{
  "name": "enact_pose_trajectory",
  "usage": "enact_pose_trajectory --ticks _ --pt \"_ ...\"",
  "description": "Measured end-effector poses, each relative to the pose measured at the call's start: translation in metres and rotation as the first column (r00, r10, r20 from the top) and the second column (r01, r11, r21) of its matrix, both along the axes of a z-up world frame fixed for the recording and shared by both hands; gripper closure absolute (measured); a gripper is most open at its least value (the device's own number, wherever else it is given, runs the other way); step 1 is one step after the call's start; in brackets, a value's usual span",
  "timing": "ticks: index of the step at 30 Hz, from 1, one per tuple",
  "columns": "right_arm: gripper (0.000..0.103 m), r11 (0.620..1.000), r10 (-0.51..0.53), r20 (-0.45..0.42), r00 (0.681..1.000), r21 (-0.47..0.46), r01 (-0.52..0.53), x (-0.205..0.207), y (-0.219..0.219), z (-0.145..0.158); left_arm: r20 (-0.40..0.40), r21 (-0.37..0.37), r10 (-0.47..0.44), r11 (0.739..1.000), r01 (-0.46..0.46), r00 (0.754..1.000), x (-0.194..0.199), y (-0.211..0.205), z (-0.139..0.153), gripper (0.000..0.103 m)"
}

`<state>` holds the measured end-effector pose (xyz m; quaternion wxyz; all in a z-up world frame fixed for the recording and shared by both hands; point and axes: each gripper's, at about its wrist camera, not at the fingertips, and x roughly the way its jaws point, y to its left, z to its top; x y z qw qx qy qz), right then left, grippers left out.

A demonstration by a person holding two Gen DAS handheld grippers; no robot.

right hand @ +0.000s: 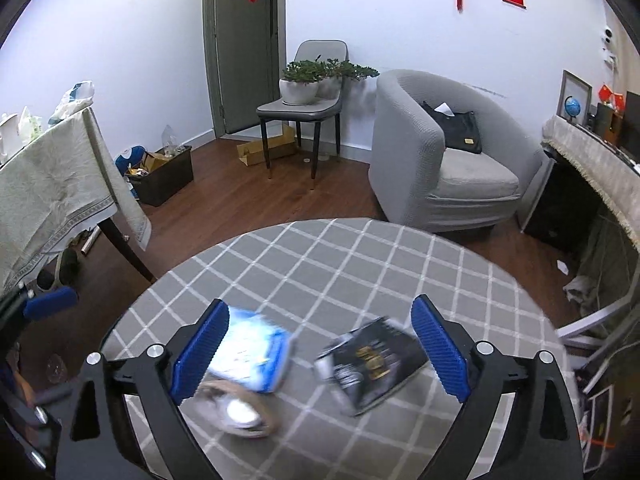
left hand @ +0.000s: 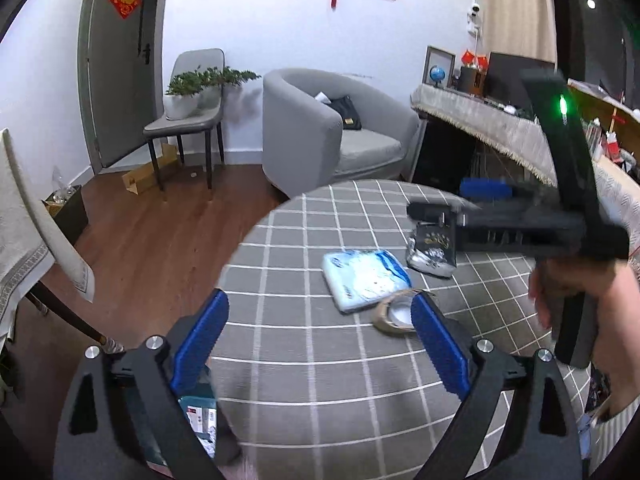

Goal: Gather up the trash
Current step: 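Move both tools back over the table toward the remaining trash, then grasp the tape roll with the left tool while the right tool grasps the black tissue pack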

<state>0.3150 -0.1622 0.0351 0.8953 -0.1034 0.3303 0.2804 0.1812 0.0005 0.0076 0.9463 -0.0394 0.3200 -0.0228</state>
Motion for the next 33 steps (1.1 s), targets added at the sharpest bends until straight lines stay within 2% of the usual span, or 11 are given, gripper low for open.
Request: enact_pose_trajectory --ticks 6,10,12,16,19,25,27,28,30,32,33 --pt "0.007 1.0 0.004 0.026 1.0 -0.029 -0.003 0.022 -0.017 0.011 -0.072 0.019 -0.027 0.999 0.029 0.997 0.021 -0.035 -0.022 0.008" --pt "0.006 1.0 0.025 0.019 1.0 -0.014 -0.025 0.03 -0.022 0.006 -0.099 0.025 -0.022 0.999 0.024 0.995 0.032 -0.054 -0.031 0.008" --pt "0.006 0.999 0.039 0.007 0.999 -0.022 -0.039 0.034 -0.023 0.0 -0.103 0.051 -0.018 0.998 0.024 0.995 0.037 -0.062 -0.036 0.008" --pt "0.006 0.997 0.062 -0.006 0.998 -0.045 -0.062 0.039 -0.027 -0.009 -0.124 0.064 -0.007 0.998 0.015 0.992 0.045 -0.067 -0.037 0.008" --pt "0.006 0.996 0.071 -0.013 0.997 -0.05 -0.072 0.042 -0.03 -0.011 -0.136 0.067 -0.033 0.997 0.042 0.99 0.048 -0.075 -0.035 0.008" --pt "0.006 0.994 0.07 -0.004 0.998 -0.08 -0.07 0.049 -0.037 -0.015 -0.199 0.053 -0.027 0.998 0.038 0.98 0.059 -0.078 -0.043 0.009" --pt "0.006 0.995 0.063 0.002 0.998 -0.082 -0.063 0.052 -0.041 -0.015 -0.21 0.062 -0.02 0.997 0.034 0.977 0.062 -0.078 -0.047 0.013" --pt "0.006 0.995 0.058 0.001 0.998 -0.08 -0.057 0.053 -0.043 -0.015 -0.22 0.063 -0.013 0.998 0.028 0.975 0.064 -0.077 -0.051 0.019" --pt "0.006 0.995 0.053 -0.001 0.999 -0.084 -0.053 0.055 -0.045 -0.017 -0.218 0.054 -0.011 0.998 0.023 0.976 0.065 -0.075 -0.052 0.021" --pt "0.006 0.992 0.062 -0.003 0.998 -0.107 -0.062 0.054 -0.044 -0.021 -0.205 0.058 -0.021 0.998 0.033 0.979 0.064 -0.075 -0.05 0.034" --pt "0.006 0.991 0.067 -0.004 0.998 -0.114 -0.067 0.054 -0.043 -0.023 -0.203 0.066 -0.023 0.997 0.037 0.979 0.064 -0.076 -0.049 0.037"
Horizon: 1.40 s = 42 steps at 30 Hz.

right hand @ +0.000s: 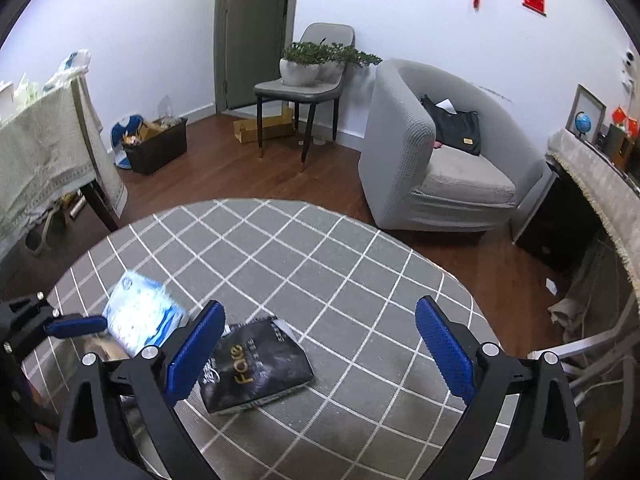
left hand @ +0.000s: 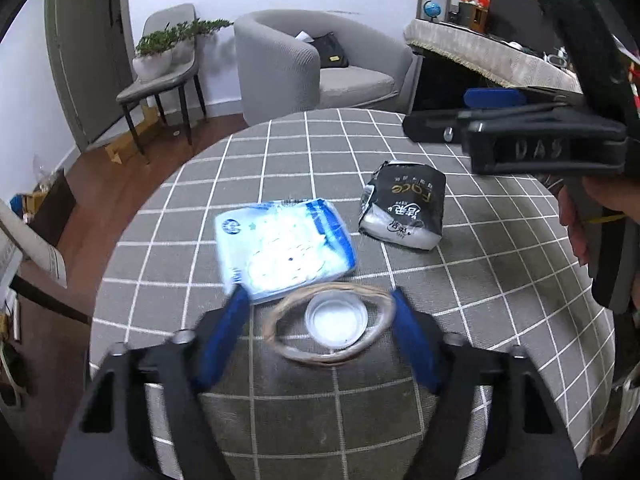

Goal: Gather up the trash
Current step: 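Grasp the tape roll with the left tool while the right tool grasps the black tissue pack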

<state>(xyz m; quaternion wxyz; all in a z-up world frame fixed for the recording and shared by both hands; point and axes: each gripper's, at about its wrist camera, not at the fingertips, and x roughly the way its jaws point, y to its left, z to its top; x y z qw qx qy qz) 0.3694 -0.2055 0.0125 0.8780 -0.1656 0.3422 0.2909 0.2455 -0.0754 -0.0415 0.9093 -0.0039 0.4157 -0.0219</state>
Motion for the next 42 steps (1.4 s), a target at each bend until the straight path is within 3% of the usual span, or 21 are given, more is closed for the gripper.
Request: enact_pose_trajectory --ticks 2,6,13,23,34,38,42 --pt "0.006 1.0 0.016 0.0 1.0 -0.011 -0.016 -0.001 0.001 -0.003 -0.003 -0.001 -0.006 1.0 0.006 1.0 0.0 0.002 -0.001 0.043" --pt "0.004 0.997 0.079 -0.021 0.997 0.005 -0.079 -0.006 0.006 -0.004 -0.003 -0.016 -0.02 1.0 0.02 1.0 -0.003 0.006 0.003 0.044" --pt "0.004 0.981 0.177 -0.079 0.981 -0.067 -0.182 -0.016 0.025 -0.021 0.021 -0.047 -0.012 0.999 0.013 1.0 -0.011 0.019 0.016 0.044" --pt "0.004 0.98 0.154 -0.153 0.976 -0.102 -0.17 -0.009 0.03 -0.047 0.055 -0.082 -0.033 0.996 0.037 0.998 -0.02 0.026 0.028 0.044" --pt "0.004 0.994 0.1 -0.207 0.973 -0.022 -0.107 -0.002 0.021 -0.051 0.121 -0.096 -0.046 0.994 0.058 0.992 -0.038 0.046 0.042 0.044" --pt "0.023 0.997 0.069 -0.195 0.978 -0.007 -0.072 -0.006 0.019 -0.047 0.141 -0.106 -0.033 0.993 0.049 0.989 -0.048 0.062 0.049 0.044" --pt "0.025 1.0 0.025 -0.185 0.982 -0.007 -0.027 -0.015 0.018 -0.047 0.167 -0.103 -0.005 0.994 0.023 0.986 -0.059 0.08 0.057 0.044"
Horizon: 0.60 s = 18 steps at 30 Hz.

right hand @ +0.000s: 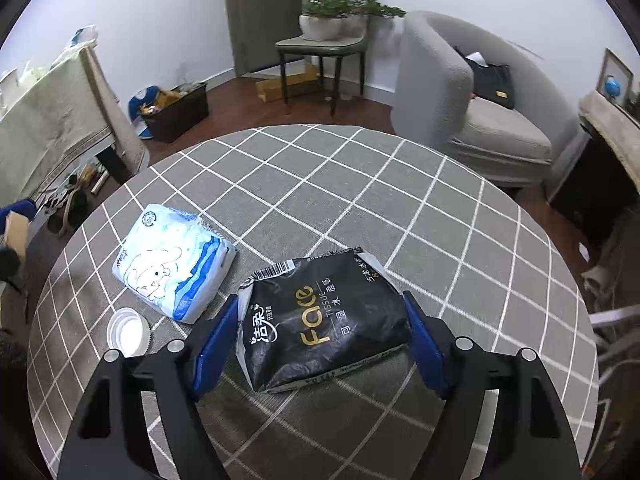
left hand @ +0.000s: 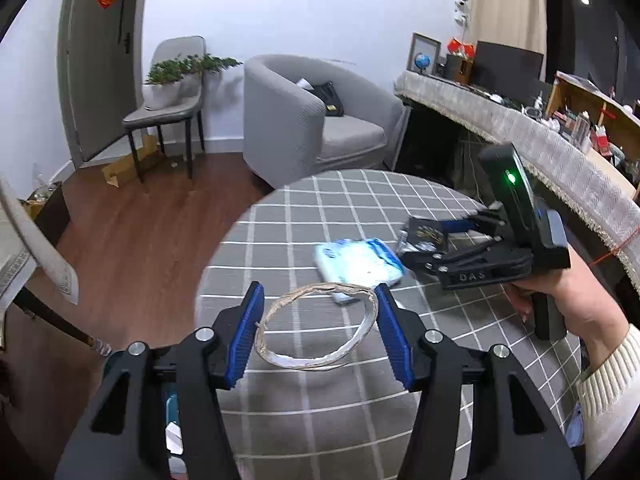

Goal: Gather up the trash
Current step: 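Grasp the tape roll with the left tool while the right tool grasps the black tissue pack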

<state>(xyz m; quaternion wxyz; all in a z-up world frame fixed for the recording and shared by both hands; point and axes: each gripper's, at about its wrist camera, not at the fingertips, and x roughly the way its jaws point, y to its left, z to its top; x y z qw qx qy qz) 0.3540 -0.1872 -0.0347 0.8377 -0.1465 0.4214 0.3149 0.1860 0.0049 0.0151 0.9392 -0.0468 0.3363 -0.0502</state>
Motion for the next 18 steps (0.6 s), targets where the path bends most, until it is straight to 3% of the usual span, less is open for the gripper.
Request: enact_pose_trajectory --ticks 7,18 --pt "0.025 0.998 -0.066 0.031 0.997 0.015 0.065 -0.022 0.002 0.01 0.011 -0.003 0.06 0.998 -0.06 0.998 -0.027 0.032 0.003 0.044" --pt "0.025 0.988 -0.129 0.044 0.991 0.089 0.125 -0.066 0.025 0.025 0.022 0.016 0.074 0.997 -0.074 0.997 -0.059 0.061 -0.002 0.044"
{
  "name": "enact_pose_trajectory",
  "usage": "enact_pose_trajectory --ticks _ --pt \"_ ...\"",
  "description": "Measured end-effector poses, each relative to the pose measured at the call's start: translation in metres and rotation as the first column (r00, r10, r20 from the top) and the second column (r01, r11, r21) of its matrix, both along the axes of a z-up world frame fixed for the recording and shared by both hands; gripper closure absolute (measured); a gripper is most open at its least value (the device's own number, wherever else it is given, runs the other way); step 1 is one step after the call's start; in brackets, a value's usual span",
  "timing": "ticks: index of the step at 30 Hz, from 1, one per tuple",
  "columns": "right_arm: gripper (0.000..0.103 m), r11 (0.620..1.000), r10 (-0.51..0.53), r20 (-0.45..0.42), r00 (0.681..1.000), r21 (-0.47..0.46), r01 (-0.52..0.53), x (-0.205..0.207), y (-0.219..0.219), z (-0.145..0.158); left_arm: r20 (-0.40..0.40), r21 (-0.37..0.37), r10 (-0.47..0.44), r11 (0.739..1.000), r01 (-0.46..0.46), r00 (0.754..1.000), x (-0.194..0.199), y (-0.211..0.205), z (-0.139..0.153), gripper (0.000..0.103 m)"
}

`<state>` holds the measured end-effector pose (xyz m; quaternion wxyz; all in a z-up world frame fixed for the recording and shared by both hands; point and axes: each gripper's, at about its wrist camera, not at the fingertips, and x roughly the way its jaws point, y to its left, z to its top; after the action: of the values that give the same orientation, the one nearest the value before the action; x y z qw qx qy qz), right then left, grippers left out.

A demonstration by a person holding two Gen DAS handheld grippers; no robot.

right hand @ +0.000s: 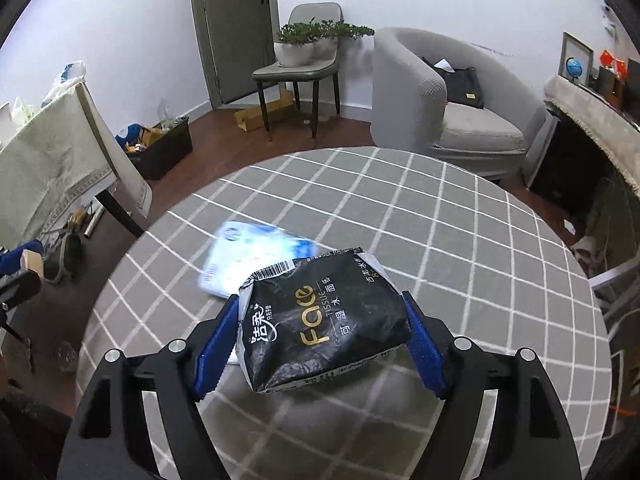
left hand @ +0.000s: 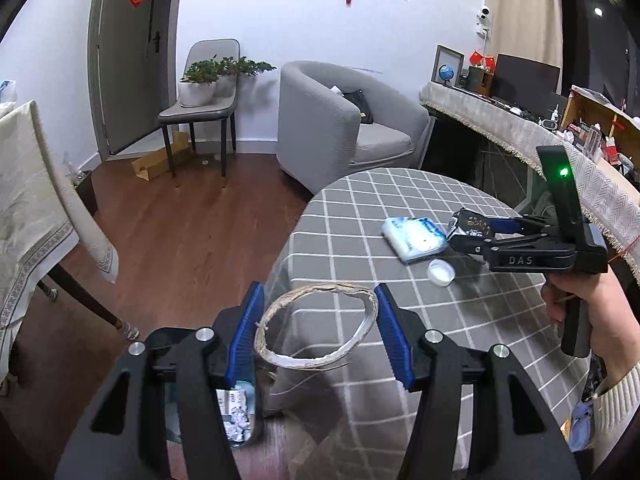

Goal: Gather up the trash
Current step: 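Grasp the tape roll with the left tool while the right tool grasps the black tissue pack, then carry the tape roll and tissue pack with both tools over the bin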

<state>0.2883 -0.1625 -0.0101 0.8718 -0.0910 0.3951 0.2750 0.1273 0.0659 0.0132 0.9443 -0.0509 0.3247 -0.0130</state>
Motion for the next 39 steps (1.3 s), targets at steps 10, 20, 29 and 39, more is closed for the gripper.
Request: enact_pose_trajectory --ticks 10,20,29,39 --pt "0.025 0.996 0.051 0.014 0.999 0.066 -0.052 -0.043 0.048 0.011 0.006 0.023 0.049 0.999 -0.049 0.999 -0.022 0.037 -0.008 0.044" --pt "0.025 0.989 0.108 0.017 0.994 0.098 -0.109 -0.07 0.108 0.015 -0.062 0.043 0.113 0.993 -0.11 0.992 -0.021 0.079 -0.032 0.044" --pt "0.025 0.976 0.165 0.002 0.986 0.144 -0.163 -0.08 0.168 0.015 -0.149 -0.045 0.149 0.987 -0.157 0.978 -0.013 0.131 -0.074 0.044" --pt "0.025 0.967 0.238 -0.02 0.971 0.104 -0.234 -0.095 0.226 -0.001 -0.293 -0.09 0.195 0.969 -0.23 0.936 -0.005 0.175 -0.141 0.044"
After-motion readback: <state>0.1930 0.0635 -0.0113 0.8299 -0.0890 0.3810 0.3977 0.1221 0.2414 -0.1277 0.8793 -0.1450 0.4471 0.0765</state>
